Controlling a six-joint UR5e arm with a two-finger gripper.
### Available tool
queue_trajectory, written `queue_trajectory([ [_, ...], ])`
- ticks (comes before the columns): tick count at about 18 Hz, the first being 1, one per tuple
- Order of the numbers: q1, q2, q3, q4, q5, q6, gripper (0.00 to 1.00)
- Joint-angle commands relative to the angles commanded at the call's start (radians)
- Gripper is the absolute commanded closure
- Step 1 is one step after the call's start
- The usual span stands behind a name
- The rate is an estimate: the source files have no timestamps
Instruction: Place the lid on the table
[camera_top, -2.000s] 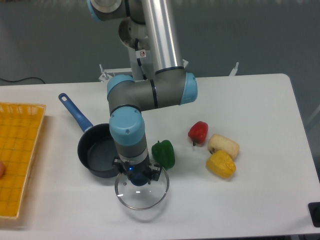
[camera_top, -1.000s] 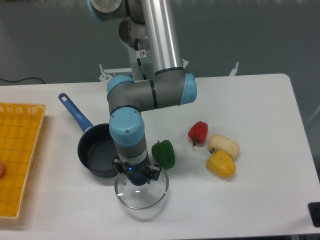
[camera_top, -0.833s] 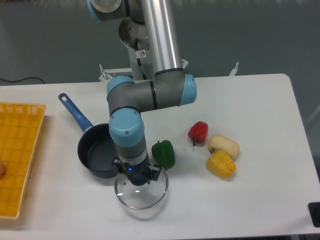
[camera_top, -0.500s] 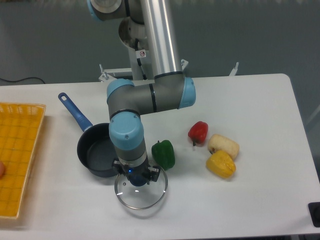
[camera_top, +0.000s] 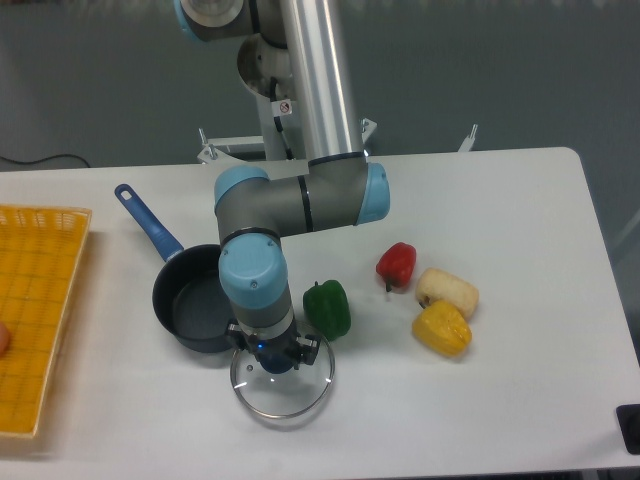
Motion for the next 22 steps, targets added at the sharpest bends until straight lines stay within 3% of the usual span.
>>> queue_trajectory([
  [22,-0.009,-0.009,-0.002,0.002,0.002,0.000,0.43],
])
